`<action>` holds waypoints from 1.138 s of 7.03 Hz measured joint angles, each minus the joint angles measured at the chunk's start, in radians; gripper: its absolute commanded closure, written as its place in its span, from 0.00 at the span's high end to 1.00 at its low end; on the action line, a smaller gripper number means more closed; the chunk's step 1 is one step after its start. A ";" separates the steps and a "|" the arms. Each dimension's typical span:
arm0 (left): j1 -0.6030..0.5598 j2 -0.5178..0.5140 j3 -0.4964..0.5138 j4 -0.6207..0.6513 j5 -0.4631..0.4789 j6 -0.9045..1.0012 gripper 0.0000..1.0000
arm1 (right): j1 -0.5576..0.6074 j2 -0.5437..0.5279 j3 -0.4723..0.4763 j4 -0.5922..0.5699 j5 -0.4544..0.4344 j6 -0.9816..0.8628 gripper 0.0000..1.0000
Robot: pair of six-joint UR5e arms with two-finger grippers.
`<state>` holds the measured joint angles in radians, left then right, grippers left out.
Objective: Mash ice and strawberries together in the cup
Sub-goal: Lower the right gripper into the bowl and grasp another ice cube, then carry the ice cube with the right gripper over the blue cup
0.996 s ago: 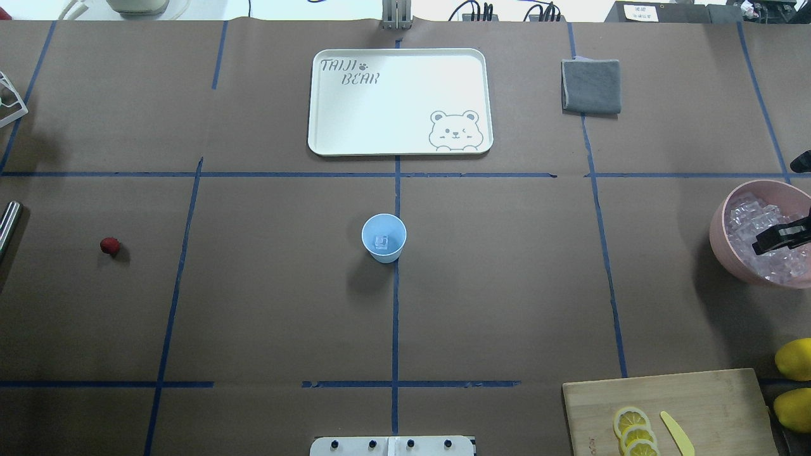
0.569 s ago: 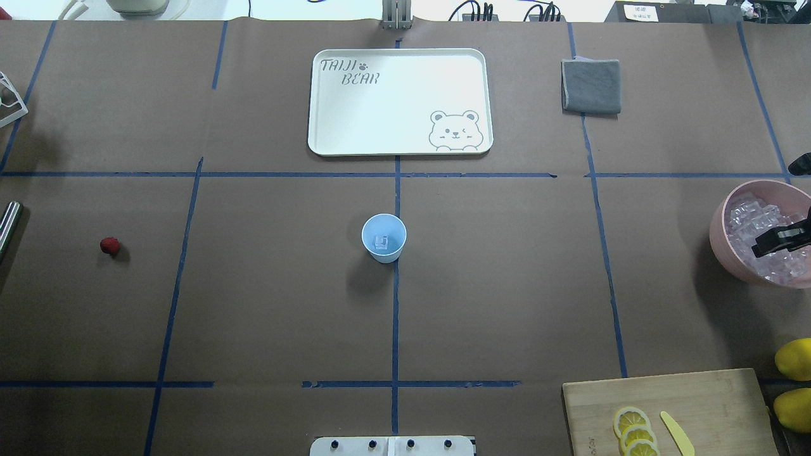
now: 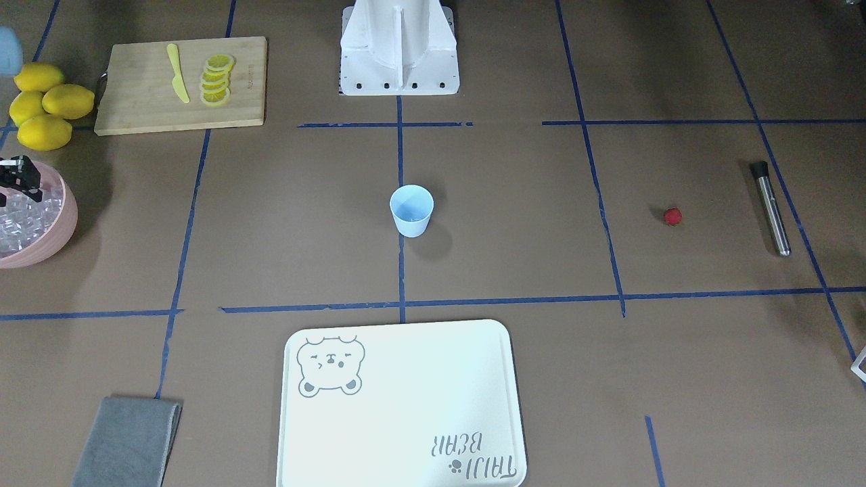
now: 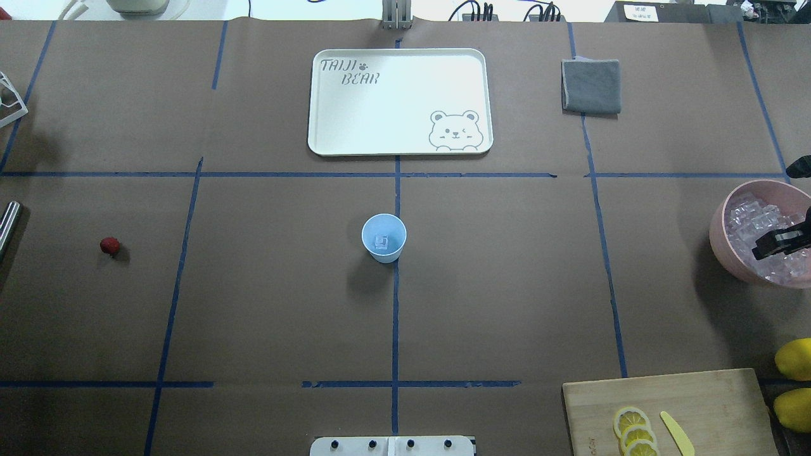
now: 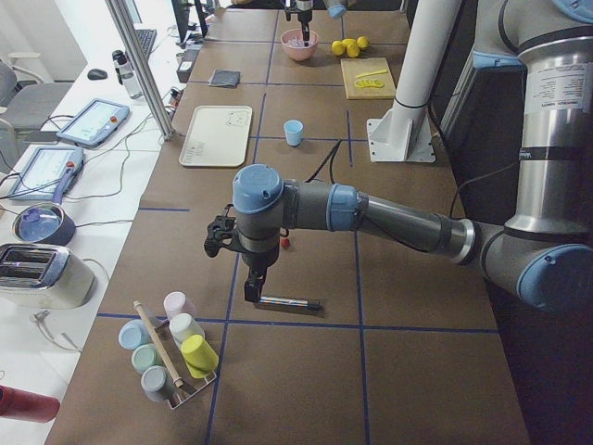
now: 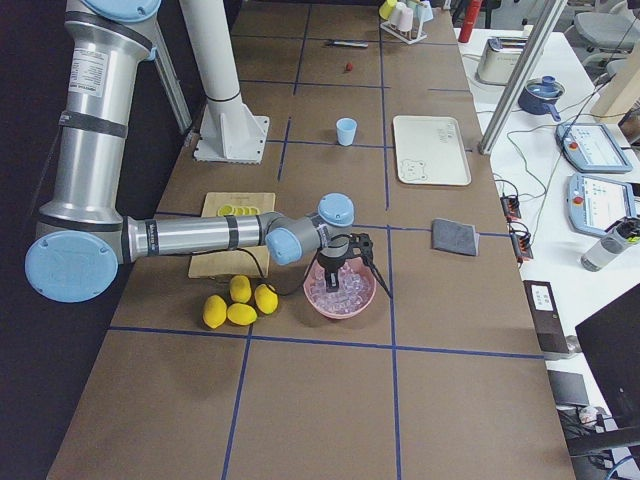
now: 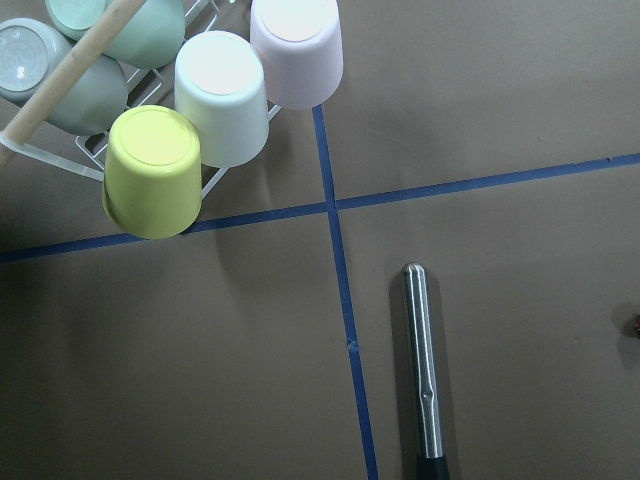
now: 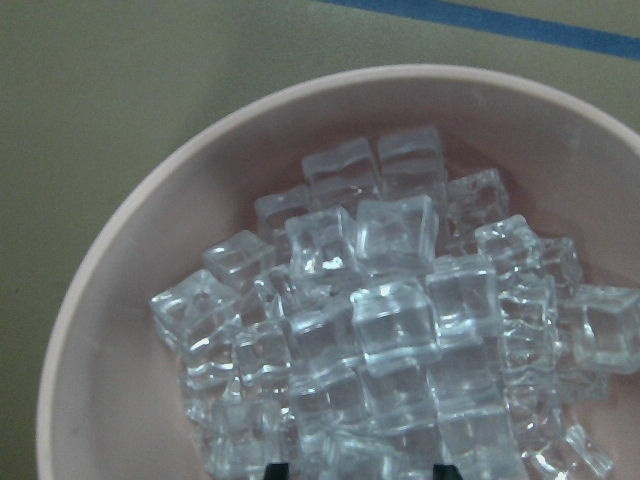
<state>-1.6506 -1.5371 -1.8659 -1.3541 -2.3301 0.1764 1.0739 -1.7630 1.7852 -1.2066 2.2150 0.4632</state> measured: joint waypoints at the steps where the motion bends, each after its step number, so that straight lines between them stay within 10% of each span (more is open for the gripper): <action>1: 0.000 0.000 0.000 0.001 0.000 0.000 1.00 | 0.000 -0.002 0.001 0.000 0.000 -0.001 0.00; 8: 0.000 -0.003 -0.004 0.003 -0.001 -0.001 1.00 | 0.071 -0.035 0.282 -0.144 0.055 -0.006 0.00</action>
<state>-1.6506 -1.5397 -1.8695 -1.3514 -2.3309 0.1759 1.1453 -1.7982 2.0668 -1.3508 2.2699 0.4572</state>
